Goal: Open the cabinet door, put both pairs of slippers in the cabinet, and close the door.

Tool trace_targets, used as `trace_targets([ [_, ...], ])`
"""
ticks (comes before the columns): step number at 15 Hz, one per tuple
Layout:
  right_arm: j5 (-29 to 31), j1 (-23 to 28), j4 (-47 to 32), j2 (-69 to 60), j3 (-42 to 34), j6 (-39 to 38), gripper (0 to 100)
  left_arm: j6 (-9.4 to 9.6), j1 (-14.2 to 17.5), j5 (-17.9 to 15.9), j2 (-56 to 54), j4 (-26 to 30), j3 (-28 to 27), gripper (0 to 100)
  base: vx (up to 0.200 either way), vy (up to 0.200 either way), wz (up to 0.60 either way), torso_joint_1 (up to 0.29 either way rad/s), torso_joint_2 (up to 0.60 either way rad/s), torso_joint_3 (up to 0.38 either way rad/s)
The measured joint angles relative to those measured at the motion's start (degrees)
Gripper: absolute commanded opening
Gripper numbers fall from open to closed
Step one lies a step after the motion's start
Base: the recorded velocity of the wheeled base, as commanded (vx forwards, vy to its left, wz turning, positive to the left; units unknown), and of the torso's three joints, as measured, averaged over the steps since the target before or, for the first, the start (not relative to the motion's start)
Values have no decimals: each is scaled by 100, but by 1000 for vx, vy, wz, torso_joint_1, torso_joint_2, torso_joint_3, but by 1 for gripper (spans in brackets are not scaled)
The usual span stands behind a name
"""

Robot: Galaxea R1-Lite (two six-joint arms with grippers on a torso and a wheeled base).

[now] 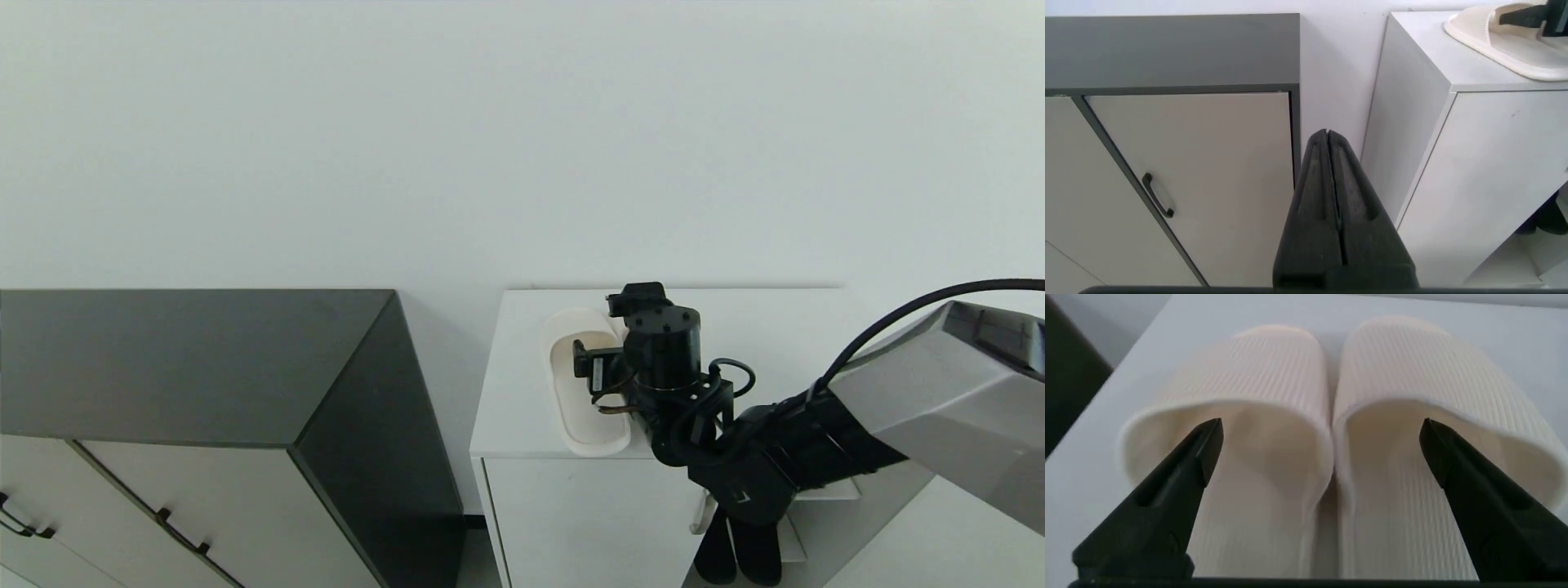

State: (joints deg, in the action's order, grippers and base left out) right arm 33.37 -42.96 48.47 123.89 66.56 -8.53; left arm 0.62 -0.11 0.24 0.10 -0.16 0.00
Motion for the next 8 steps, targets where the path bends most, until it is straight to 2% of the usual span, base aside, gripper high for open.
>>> trace_targets([
  [1, 0, 68, -2, 118, 162, 17, 100, -2, 1, 0, 0, 0, 0, 0, 0, 0, 0, 0, 0, 0],
  [2, 2, 101, -13, 193, 240, 27, 0, 0, 1, 0, 0, 0, 0, 0, 0, 0, 0, 0, 0, 0],
  [8, 5, 149, -9, 334, 325, 28, 0, -9, 1, -2, 0, 0, 0, 0, 0, 0, 0, 0, 0, 0],
])
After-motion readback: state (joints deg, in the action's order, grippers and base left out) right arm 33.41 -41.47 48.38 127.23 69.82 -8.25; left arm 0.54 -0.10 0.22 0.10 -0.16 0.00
